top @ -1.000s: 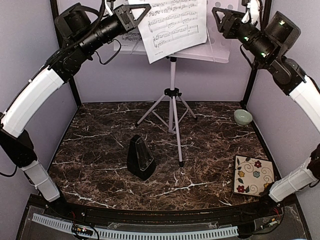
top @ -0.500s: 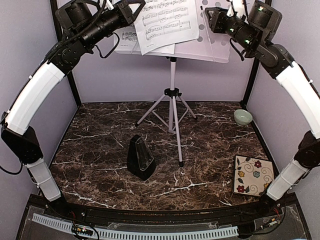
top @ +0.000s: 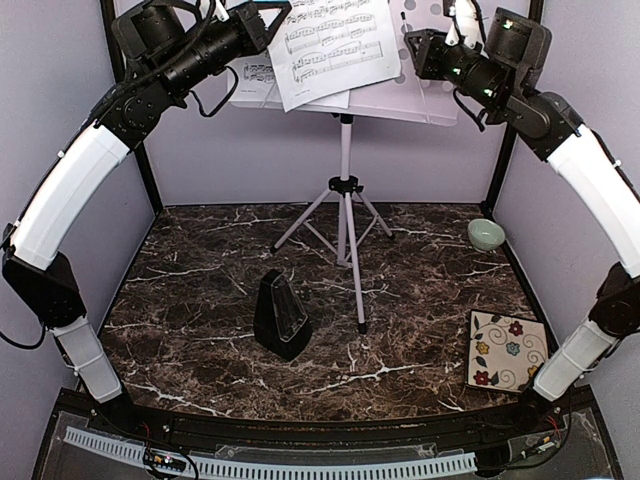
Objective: Set up the instrument practice props
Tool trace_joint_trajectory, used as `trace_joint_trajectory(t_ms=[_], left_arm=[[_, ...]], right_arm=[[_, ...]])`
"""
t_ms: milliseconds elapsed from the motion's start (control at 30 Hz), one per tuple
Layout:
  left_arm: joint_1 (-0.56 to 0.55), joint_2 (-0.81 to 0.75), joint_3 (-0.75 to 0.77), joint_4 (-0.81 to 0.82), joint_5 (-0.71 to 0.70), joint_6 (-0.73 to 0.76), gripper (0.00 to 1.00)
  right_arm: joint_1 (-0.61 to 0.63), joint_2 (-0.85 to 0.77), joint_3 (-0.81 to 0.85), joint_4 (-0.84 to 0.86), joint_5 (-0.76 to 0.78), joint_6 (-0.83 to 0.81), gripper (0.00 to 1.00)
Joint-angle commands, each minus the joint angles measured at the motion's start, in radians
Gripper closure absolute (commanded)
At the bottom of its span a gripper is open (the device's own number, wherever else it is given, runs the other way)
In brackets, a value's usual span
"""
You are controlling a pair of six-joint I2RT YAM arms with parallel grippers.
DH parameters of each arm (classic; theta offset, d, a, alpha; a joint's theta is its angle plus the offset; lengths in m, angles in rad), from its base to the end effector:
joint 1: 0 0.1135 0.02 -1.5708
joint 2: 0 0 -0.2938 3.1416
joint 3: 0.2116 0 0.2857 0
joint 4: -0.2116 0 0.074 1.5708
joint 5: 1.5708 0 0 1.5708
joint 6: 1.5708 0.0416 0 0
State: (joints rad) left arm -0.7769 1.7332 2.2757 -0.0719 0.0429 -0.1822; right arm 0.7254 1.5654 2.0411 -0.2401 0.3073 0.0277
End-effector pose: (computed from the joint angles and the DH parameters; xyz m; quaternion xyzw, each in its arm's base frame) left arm 0.2688 -0.2668 0.6514 0.1706 0.4944 -0.4032 0.7510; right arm 0.2701 0.2226 0.6151 -0.0962 0.6160 0.1973 0.7565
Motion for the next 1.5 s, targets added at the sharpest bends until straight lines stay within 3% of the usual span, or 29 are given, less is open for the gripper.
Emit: trace_joint_trajectory(t_ms=[0,200,467,1067,1467], left_arm=[[0.002,-0.02,0.027,0.02,0.011,0.032,1.0],[0.002,-0.015,0.027,0.027,0.011,0.048,1.0],[0.002,-0.006,0.027,0.041,0.018,0.064,1.0],[0.002,0.039,0.048,0.068,0.04,0.102,1.0],[0.002,0.129,0.134,0.062,0.152,0.117,1.0]], right_arm=[[-0.003,0.014,-0.001,0.034,0.0,0.025,0.77],[-0.003,0.021,0.009,0.021,-0.027,0.031,0.81],[-0.003,0.021,0.012,0.026,-0.029,0.021,1.0],[0.011,-0.075,-0.239,0.332,-0.103,-0.069,1.0],[0.012,-0.07,-0.289,0.406,-0.182,-0.115,1.0]])
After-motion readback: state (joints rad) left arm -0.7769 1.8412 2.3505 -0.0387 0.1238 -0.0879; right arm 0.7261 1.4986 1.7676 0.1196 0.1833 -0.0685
